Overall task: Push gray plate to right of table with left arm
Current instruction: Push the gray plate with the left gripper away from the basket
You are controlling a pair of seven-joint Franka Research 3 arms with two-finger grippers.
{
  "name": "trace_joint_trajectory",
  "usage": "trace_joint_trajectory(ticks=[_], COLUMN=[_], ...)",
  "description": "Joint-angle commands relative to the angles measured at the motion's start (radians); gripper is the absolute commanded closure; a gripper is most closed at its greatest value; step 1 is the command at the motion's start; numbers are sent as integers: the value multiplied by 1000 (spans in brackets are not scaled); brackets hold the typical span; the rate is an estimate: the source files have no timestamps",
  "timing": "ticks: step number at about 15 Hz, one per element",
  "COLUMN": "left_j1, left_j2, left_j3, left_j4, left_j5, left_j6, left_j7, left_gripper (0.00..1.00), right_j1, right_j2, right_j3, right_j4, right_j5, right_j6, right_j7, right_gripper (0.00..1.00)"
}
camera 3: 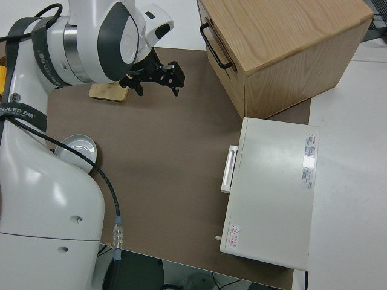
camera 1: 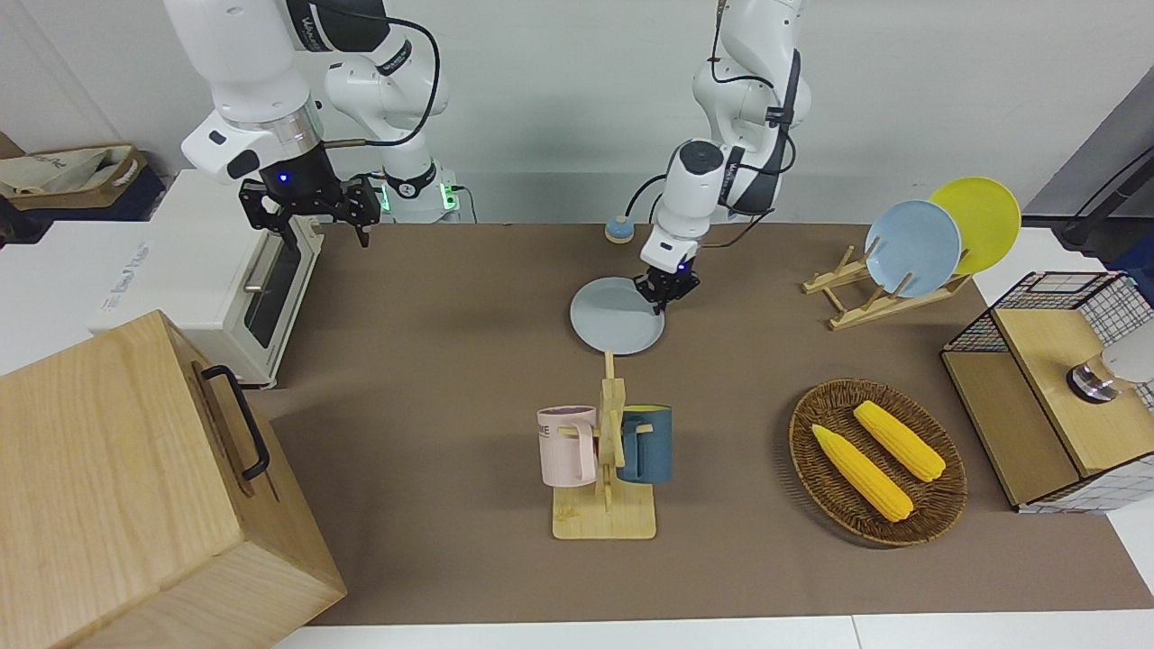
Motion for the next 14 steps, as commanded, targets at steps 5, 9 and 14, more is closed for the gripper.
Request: trace_joint_trajectory(ticks=[5, 9, 14], left_j1=[-33, -74, -146], left_j2=[164, 207, 311], left_j3=[-130, -145, -147], left_j4=[142, 237, 354], left_j5=[7, 7, 103], left_j6=[24, -16, -35], left_j7=[-180, -248, -413], left_gripper=[1000, 1000, 1000], right_j1=[-1, -1, -1], right_j2=[-6, -6, -6], right_j3=[0, 0, 0], right_j4=[1, 1, 1], right_j5=[7, 7, 7], right_j6=[-10, -10, -10], right_j7=[3, 3, 5], right_gripper=[17, 17, 17])
